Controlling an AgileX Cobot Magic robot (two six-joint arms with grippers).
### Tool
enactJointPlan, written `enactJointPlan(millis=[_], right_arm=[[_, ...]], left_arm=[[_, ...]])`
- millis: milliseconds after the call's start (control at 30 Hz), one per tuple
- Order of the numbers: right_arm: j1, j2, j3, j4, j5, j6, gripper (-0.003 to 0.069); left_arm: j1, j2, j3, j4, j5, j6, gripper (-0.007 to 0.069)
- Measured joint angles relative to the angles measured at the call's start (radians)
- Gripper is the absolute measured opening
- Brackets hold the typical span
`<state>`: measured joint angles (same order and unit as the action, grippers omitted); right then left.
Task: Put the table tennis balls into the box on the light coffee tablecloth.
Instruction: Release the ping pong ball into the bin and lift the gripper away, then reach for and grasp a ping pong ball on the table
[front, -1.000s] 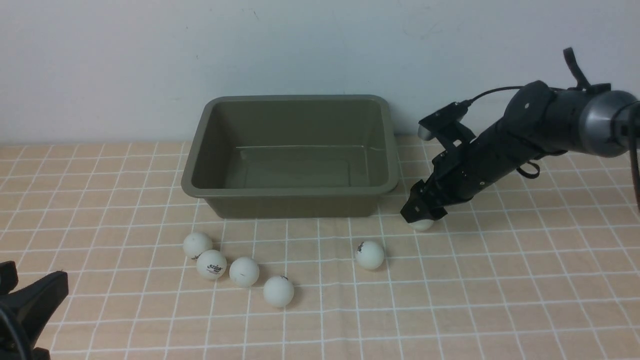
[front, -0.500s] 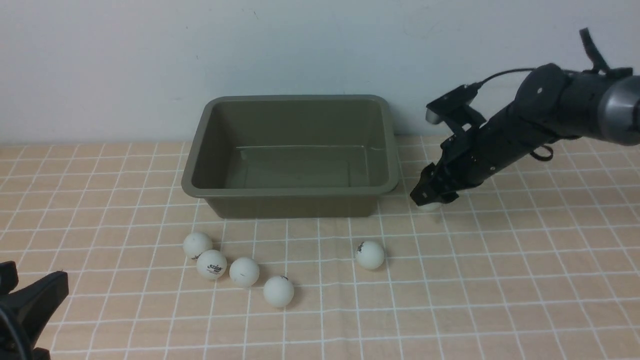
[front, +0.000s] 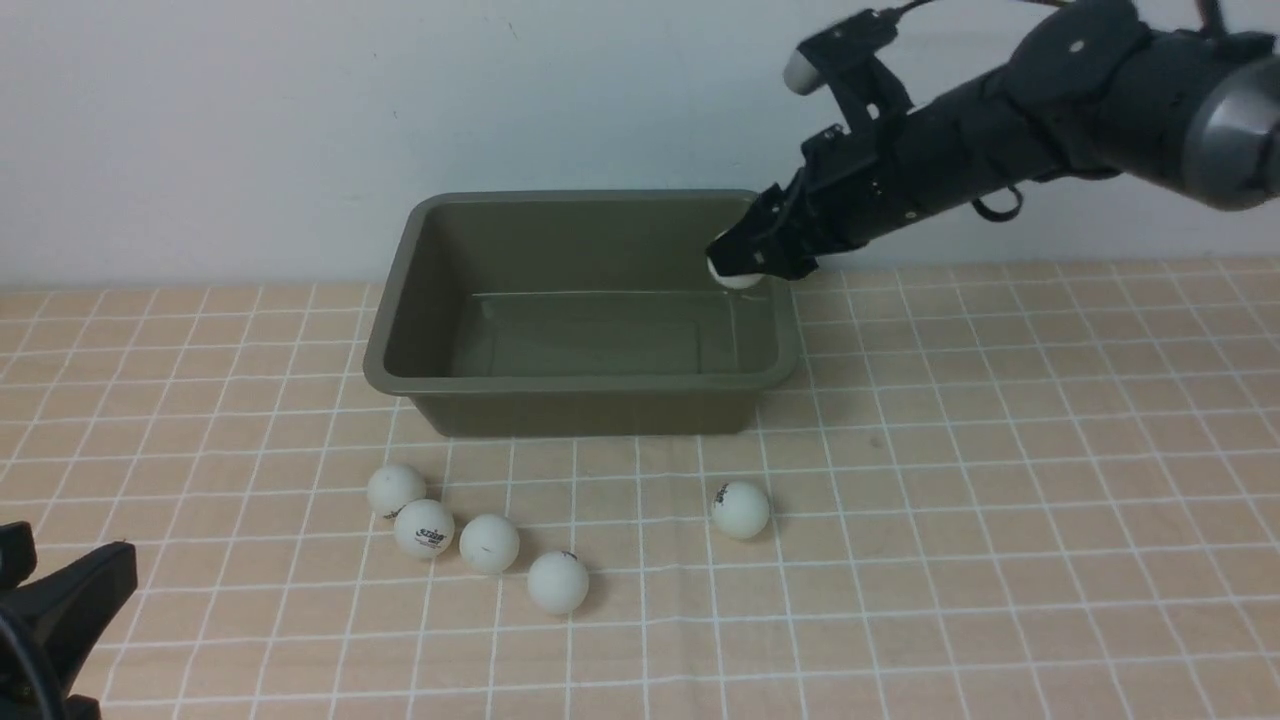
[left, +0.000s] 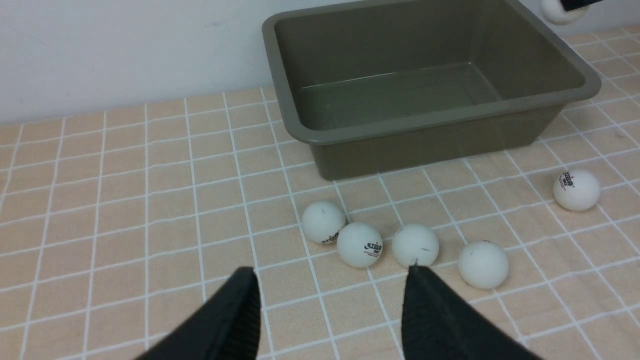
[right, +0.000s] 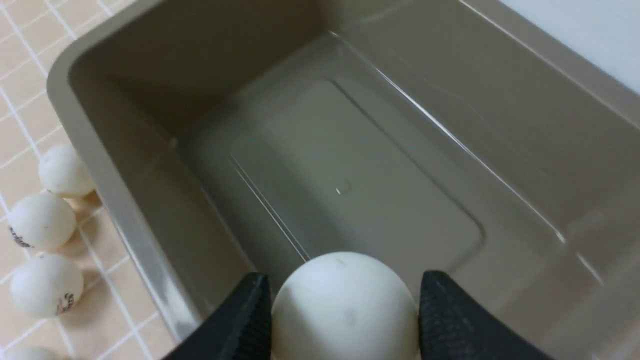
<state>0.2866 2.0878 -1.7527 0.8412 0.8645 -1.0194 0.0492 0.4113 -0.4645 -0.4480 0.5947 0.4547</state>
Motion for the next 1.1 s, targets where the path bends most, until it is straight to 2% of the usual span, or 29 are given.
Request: enactJointPlan(millis=[200, 267, 367, 433, 567, 733, 767, 800, 933, 1100], right_arm=[[0.002, 0.057, -0.023, -0.001, -0.001, -0.014, 0.0360], [0.002, 0.058, -0.023, -0.001, -0.004, -0.014, 0.0389], [0.001, 0.054, -0.046, -0.004, 0.007, -0.018, 0.0491], [0.000, 0.042, -0.054, -0.020, 0.017, -0.018, 0.0515], [-0.019, -0.036, -0.061, -0.091, 0.018, 0.007, 0.0522], [-0.101, -0.159, -0.065, -0.252, 0.027, 0.123, 0.0522], [-0.105, -0.163, -0.066, -0.252, 0.030, 0.129, 0.0522], [-0.142, -0.198, -0.066, -0.286, 0.064, 0.187, 0.0522], [-0.179, -0.265, -0.058, -0.303, 0.168, 0.283, 0.0522], [-0.169, -0.323, 0.033, -0.283, 0.262, 0.335, 0.0511]], left_arm=[[0.000, 0.000, 0.000, 0.000, 0.025, 0.000, 0.0318], [0.000, 0.000, 0.000, 0.000, 0.026, 0.000, 0.0318], [0.000, 0.000, 0.000, 0.000, 0.026, 0.000, 0.0318], [0.000, 0.000, 0.000, 0.000, 0.026, 0.000, 0.0318], [0.000, 0.000, 0.000, -0.001, 0.026, 0.000, 0.0318], [0.000, 0.000, 0.000, -0.001, 0.026, 0.000, 0.0318], [0.000, 0.000, 0.000, -0.001, 0.026, 0.000, 0.0318], [0.000, 0.000, 0.000, -0.001, 0.026, 0.000, 0.0318], [0.000, 0.000, 0.000, -0.001, 0.026, 0.000, 0.0318], [0.000, 0.000, 0.000, 0.000, 0.026, 0.002, 0.0318]])
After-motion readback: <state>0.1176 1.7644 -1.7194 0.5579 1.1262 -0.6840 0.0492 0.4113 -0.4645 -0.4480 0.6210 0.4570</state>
